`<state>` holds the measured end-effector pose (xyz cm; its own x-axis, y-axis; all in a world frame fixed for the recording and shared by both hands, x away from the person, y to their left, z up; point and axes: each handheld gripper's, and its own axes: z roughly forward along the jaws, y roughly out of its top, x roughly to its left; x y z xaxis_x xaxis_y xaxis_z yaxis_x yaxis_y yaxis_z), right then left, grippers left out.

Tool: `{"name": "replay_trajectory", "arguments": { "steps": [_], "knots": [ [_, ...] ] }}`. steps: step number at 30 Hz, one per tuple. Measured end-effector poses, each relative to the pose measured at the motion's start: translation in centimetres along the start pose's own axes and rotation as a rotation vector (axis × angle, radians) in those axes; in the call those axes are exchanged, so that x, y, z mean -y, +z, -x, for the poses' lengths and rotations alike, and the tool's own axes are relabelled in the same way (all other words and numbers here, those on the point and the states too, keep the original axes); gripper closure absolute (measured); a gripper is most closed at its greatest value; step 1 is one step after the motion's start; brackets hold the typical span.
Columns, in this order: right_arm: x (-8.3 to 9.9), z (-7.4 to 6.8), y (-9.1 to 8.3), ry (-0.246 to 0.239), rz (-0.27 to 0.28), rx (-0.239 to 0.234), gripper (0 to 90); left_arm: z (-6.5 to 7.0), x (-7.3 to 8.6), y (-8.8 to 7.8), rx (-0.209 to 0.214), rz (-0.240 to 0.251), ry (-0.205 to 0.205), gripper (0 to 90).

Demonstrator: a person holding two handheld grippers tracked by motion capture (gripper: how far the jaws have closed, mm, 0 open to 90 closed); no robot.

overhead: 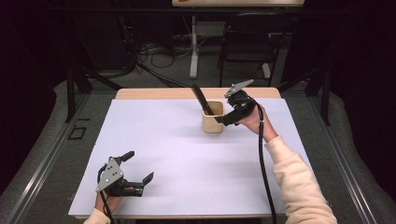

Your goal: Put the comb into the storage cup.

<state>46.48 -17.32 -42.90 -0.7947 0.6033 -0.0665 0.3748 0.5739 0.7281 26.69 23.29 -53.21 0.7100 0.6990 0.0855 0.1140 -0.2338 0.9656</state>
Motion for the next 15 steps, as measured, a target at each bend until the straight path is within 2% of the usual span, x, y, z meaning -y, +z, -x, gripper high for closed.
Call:
{"name": "replay_trajectory", "arguments": {
  "steps": [11, 15],
  "knots": [
    [1.6, -0.7, -1.4, 0.022, 0.059, -0.036, 2.1, 0.0, 0.0, 0.0, -0.001, 0.001, 0.0, 0.5],
    [2.2, -1.0, -2.0, 0.016, 0.081, -0.037, 1.9, 0.0, 0.0, 0.0, -0.001, -0.001, 0.0, 0.5]
  ]
}}
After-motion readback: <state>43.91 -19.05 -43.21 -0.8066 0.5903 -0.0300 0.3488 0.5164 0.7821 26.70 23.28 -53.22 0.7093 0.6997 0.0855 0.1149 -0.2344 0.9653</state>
